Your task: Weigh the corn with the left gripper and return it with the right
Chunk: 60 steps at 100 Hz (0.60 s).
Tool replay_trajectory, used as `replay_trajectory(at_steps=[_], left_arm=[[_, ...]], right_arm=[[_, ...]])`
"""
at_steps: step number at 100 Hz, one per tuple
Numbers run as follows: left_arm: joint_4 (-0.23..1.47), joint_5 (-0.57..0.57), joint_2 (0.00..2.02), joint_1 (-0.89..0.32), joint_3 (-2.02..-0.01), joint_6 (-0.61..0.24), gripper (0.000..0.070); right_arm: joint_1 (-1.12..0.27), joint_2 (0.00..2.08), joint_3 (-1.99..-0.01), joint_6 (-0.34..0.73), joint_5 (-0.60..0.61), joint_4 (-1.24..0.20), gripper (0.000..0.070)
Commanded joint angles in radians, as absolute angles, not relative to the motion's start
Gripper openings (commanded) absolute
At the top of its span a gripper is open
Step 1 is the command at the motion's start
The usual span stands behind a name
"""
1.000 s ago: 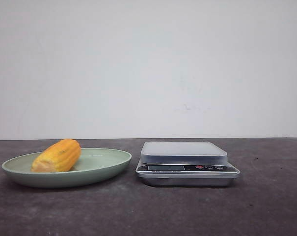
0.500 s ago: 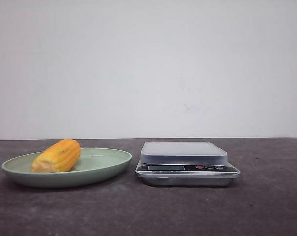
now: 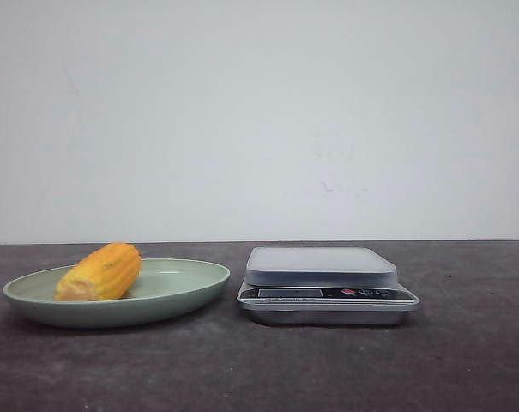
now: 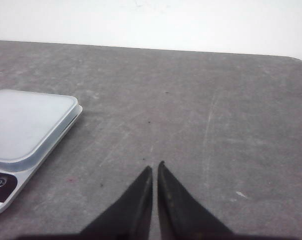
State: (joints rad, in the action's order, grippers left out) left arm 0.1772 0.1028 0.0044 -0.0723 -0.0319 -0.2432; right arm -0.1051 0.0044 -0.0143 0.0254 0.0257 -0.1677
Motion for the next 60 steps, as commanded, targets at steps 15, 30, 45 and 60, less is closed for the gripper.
replay_trajectory(at_steps=[15, 30, 45, 60], left_arm=[[0.182, 0.102, 0.003, -0.072, -0.014, -0.229, 0.0], [0.182, 0.102, 0.003, -0.072, -0.014, -0.229, 0.0], [0.178, 0.102, 0.003, -0.072, -0.014, -0.229, 0.0], [0.136, 0.105, 0.003, -0.072, -0.014, -0.236, 0.0]], right_arm=[[-0.106, 0.004, -0.013, 0.019, 0.026, -0.157, 0.001], [-0.106, 0.004, -0.013, 0.019, 0.026, -0.156, 0.001], [-0.106, 0.004, -0.013, 0.019, 0.027, -0.153, 0.001], [-0.107, 0.004, -0.013, 0.044, 0.031, -0.117, 0.001]])
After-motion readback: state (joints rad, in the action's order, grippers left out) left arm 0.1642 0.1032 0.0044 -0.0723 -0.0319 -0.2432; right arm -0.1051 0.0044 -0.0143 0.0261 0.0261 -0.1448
